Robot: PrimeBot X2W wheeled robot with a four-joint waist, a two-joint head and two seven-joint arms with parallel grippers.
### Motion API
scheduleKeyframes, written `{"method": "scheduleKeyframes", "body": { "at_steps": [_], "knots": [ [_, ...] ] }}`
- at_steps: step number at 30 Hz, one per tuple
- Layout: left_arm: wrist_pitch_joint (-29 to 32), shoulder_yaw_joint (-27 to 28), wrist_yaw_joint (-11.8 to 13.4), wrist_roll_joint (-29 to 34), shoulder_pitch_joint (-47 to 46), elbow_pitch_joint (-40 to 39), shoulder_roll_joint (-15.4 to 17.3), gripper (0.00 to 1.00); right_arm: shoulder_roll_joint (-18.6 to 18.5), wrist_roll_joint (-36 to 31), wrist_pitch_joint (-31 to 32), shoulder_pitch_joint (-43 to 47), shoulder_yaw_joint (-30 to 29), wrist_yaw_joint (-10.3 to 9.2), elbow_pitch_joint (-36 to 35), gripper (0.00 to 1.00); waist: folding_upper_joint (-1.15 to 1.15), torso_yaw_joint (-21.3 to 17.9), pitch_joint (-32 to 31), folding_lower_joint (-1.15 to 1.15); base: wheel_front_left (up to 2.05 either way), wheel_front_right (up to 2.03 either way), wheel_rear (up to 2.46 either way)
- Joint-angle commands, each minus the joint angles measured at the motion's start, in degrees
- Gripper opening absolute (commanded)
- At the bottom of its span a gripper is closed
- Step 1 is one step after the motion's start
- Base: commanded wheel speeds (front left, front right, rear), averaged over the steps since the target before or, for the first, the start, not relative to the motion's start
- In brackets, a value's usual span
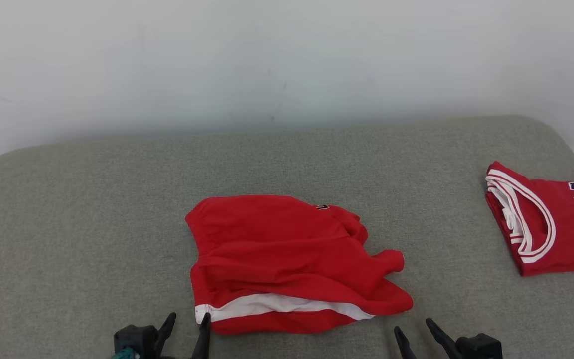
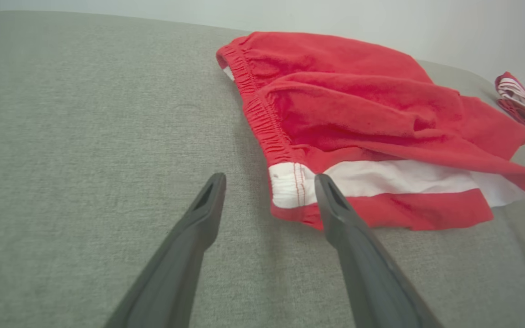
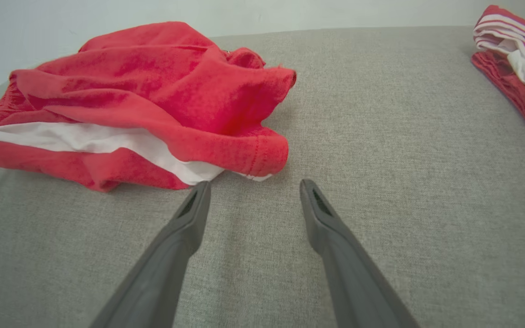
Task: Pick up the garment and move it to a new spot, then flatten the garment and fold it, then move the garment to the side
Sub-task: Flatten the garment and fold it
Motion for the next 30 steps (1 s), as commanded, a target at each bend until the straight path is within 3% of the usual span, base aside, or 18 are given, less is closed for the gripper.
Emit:
{"method": "scheduleKeyframes", "body": {
  "at_steps": [1, 13, 14, 15, 16, 30],
  "knots": [
    [0.22, -0.33, 0.17, -0.42, -1.39, 1.02, 0.06, 1.00, 0.16, 0.43, -0.05, -0.86, 0.30, -0.14, 0.84, 1.00, 0.00, -0.45, 0.75, 0.00, 0.00, 0.00, 0.00],
    [1.43, -1.26, 0.50, -2.18, -8.21, 9.00, 0.07, 1.00, 1.61, 2.28, -1.23, -8.19, 3.11, -0.14, 9.73, 1.00, 0.00, -1.46, 3.88, 0.00, 0.00, 0.00, 0.00],
    [1.20, -1.33, 0.37, -2.20, -8.45, 9.36, 0.15, 0.72, 1.69, 2.38, -1.44, -8.79, 3.57, -0.14, 10.39, 1.00, 0.00, -1.43, 4.05, 0.00, 0.00, 0.00, 0.00],
    [0.81, -1.41, 0.23, -2.35, -8.71, 9.62, 0.19, 0.18, 1.74, 2.53, -1.66, -9.41, 3.92, -0.14, 11.04, 1.00, 0.00, -1.37, 4.26, 0.00, 0.00, 0.00, 0.00],
    [0.80, -1.56, 0.00, -2.58, -8.84, 10.02, 0.20, 0.00, 1.86, 2.63, -1.75, -10.08, 4.33, -0.14, 11.67, 1.00, 0.00, -1.32, 4.40, 0.00, 0.00, 0.00, 0.00],
    [-1.83, -3.28, -0.97, -3.87, -11.29, 12.94, 0.64, 0.00, 0.83, 2.95, -3.12, -16.26, 9.10, -0.14, 15.78, 1.00, 0.00, -0.04, 6.61, 0.00, 0.00, 0.00, 0.00]
  ]
}}
